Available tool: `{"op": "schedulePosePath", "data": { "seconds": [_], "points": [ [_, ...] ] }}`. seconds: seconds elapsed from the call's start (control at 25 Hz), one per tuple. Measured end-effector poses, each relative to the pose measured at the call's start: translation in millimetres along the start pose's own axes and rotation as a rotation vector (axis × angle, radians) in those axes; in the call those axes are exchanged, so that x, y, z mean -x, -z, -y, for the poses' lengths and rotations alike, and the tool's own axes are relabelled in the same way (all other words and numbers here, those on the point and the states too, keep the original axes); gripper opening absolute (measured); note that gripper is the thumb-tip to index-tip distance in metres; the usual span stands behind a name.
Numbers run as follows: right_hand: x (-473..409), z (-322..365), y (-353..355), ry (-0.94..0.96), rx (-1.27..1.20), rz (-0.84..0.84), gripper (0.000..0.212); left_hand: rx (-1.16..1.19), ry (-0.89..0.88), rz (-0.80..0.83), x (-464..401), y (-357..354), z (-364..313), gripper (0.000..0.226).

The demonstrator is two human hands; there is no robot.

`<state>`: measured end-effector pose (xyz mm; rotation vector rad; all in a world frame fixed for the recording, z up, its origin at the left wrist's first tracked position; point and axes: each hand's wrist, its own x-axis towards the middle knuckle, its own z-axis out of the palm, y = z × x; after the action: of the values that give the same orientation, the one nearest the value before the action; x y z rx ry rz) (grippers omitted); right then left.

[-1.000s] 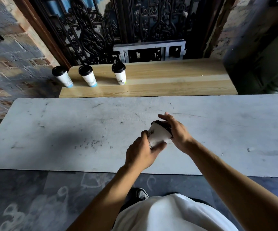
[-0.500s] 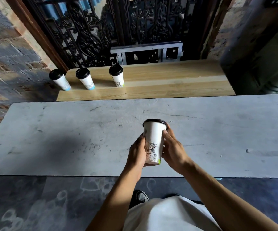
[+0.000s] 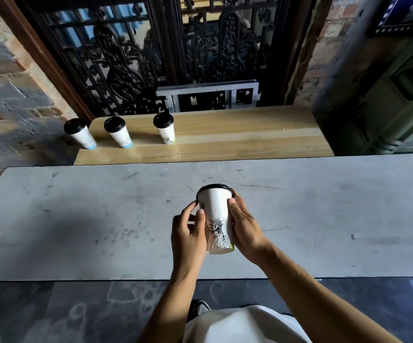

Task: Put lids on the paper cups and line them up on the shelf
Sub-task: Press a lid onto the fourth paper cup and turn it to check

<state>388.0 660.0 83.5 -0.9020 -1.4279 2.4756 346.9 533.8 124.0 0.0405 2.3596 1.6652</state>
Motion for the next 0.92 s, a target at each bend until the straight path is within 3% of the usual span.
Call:
{"op": "schedulePosePath", "data": {
  "seconds": [0.08,0.2,0.44,0.68,0.8,0.92],
  "points": [
    [-1,7,-1,0.012,0.011,0.002,0.068,0.031,-0.108,-0.022,2,1,-9,0.023],
    [0,18,-4,0.037,0.004,0.033,0.054,0.032,-0.205,0.005,4,2,-17,0.025],
    [13,52,-5,0.015,-0.007,0.066,0.030,0.068,-0.166,0.010,5,6,-30,0.029],
    [17,63,6,0.029,0.086,0.113,0.062,0.120,-0.185,0.042,4,9,-33,0.029],
    [20,66,7,0.014,0.047,0.110,0.062,0.116,-0.227,0.033,2,10,-33,0.034],
    [19,65,9,0.001,0.052,0.067,0.046,0.094,-0.281,0.061,0,11,-31,0.043]
  ]
}}
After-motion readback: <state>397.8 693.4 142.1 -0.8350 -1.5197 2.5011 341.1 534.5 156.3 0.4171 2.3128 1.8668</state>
